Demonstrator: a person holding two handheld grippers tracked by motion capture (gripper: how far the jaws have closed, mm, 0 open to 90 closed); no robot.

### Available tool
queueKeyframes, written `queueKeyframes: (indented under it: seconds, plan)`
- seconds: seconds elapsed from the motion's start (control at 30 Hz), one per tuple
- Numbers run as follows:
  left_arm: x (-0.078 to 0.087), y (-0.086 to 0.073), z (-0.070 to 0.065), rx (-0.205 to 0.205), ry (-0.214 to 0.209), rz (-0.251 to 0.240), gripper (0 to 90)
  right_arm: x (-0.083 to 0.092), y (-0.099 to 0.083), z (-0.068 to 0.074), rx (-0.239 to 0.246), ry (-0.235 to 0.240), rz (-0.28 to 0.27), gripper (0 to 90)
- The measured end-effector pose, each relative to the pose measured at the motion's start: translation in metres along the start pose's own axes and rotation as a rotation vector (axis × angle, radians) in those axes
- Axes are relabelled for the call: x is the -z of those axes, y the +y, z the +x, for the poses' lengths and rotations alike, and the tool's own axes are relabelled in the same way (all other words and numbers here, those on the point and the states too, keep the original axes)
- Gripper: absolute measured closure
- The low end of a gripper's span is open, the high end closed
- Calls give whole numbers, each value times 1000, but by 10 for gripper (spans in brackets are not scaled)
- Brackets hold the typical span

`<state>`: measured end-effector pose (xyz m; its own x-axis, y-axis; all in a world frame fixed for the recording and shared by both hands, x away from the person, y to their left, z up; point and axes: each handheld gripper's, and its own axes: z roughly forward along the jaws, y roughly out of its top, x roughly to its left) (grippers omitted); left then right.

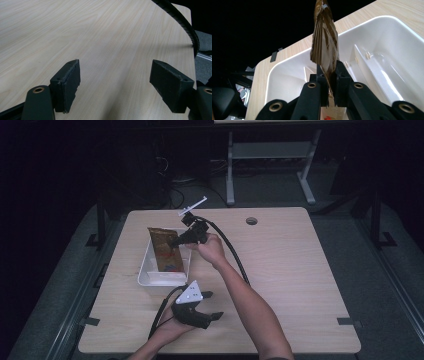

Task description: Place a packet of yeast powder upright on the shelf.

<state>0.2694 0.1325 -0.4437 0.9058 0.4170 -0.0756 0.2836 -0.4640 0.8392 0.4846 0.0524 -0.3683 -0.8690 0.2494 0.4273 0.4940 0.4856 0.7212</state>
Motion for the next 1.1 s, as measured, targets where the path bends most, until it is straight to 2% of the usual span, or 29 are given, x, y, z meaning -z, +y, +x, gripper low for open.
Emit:
queueKeyframes:
  seconds: [0.17,0.43,0.8,0.93,1.03,1.1]
  plan:
    - [0,0,0,-4,-1,4,242,1,-1,-2,-23,-4,3,793]
    - [-1,-1,0,-2,-4,9,242,3,-3,-5,-42,-31,12,642]
    - [-2,-1,0,-5,-2,13,242,9,-5,-8,-57,-75,-3,634]
    - [-2,-1,0,-3,-2,13,242,7,-5,-7,-43,-126,15,657]
    - [-2,-1,0,-3,-2,13,242,6,-5,-7,-52,-132,13,659]
    - [-2,-1,0,-2,-2,12,242,7,-6,-8,-54,-119,11,651]
